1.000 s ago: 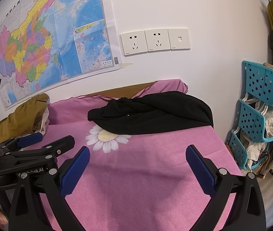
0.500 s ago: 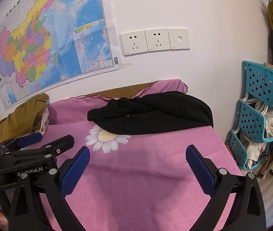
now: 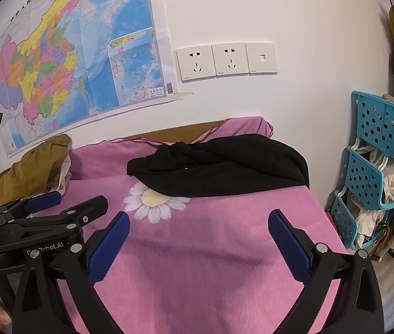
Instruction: Fold large clothes
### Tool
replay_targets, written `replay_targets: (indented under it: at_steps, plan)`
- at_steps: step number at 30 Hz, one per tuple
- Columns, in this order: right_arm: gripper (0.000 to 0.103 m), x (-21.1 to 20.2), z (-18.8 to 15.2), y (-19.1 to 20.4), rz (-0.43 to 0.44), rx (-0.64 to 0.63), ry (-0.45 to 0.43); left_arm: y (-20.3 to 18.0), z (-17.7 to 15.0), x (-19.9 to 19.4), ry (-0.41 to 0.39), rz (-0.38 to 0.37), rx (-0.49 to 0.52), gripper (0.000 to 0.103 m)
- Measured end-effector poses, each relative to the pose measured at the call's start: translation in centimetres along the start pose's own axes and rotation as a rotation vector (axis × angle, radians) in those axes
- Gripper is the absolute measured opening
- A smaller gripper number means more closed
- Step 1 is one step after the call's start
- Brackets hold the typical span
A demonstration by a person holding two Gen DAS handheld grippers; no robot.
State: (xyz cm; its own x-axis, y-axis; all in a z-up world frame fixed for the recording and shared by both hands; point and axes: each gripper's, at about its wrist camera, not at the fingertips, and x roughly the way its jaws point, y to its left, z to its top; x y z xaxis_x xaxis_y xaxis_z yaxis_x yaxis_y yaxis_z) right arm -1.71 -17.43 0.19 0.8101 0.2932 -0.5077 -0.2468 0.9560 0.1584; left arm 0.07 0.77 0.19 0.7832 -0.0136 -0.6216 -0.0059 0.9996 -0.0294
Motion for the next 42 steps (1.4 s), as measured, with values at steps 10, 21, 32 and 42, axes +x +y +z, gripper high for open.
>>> replay_targets:
  at_steps: [10,21,32,42]
  plan:
    - [0.097,1.1,0.5,0.0,0.009,-0.021,0.010,0.2,0.4,0.9,0.021,0.004,-0.002,0.098]
    - [0.097,5.4,2.5,-0.3,-0.002,-0.123,0.074,2.1,1.9,3.5,0.047,0.059,-0.029,0.098]
    - [0.097,19.9,5.9,0.0,-0.081,-0.336,0.271,5.8,2.6,7.5,0.120,0.137,-0.059,0.098]
    - [0.097,29.7,9.0,1.1,-0.116,-0.482,0.354,6.5,3.0,10.5,0.172,0.146,-0.047,0.098]
